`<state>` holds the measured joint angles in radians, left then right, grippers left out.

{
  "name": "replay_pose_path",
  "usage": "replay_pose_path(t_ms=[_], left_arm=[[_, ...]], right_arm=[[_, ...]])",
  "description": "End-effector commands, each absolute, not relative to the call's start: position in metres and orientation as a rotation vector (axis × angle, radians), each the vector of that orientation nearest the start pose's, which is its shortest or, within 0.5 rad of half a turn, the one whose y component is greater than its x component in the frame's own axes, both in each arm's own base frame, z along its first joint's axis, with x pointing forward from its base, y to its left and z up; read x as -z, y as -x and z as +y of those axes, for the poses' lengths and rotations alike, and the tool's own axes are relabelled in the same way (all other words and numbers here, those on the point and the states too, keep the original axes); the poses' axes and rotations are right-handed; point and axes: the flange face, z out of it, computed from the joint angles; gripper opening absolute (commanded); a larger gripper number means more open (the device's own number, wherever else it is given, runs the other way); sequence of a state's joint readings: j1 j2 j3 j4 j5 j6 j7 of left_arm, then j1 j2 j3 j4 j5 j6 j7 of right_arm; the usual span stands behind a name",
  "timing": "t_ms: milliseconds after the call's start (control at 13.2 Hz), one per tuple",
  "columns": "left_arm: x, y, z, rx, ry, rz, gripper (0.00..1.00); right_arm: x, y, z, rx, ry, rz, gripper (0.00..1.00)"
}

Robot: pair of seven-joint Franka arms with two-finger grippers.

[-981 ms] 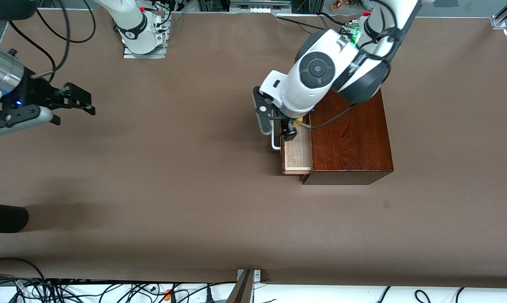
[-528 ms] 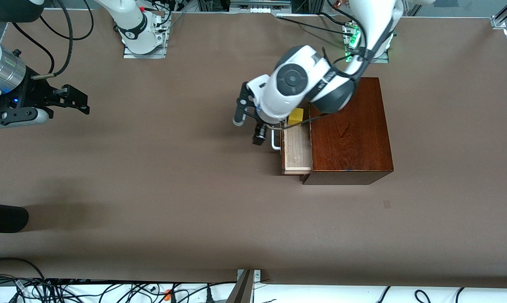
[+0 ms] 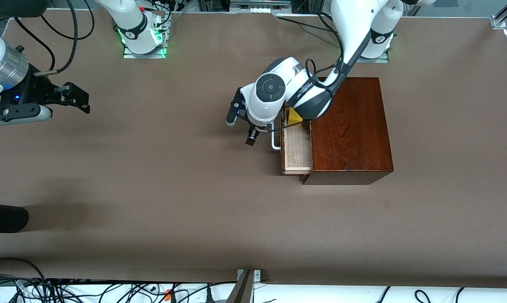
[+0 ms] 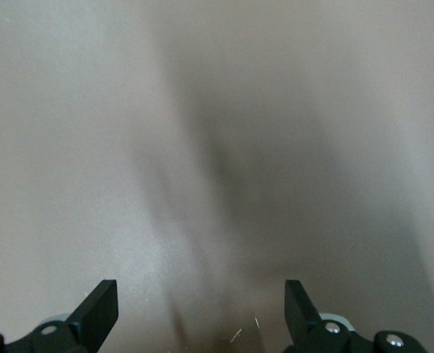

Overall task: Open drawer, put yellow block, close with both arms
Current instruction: 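Push the drawer front into the box with the left gripper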

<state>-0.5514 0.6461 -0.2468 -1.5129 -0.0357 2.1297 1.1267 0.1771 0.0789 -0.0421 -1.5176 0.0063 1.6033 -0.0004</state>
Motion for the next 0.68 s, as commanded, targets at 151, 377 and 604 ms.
replay_pose_path(t_ms=[151, 377, 604], left_arm=[[-0.289, -0.535, -0.441, -0.073, 1.925, 2.603, 1.0], [-0.295, -0.54, -0.421, -0.19, 1.936, 2.58, 1.0], [-0.298, -0.55, -0.398, -0.281, 1.896, 2.539, 1.0]], right_arm=[[-0.614, -0.576, 0.085, 0.038, 3.145, -0.208, 1.0], [-0.613, -0.577, 0.085, 0.04, 3.144, -0.203, 1.0], [-0.611, -0.58, 0.075, 0.038, 3.147, -0.172, 1.0]])
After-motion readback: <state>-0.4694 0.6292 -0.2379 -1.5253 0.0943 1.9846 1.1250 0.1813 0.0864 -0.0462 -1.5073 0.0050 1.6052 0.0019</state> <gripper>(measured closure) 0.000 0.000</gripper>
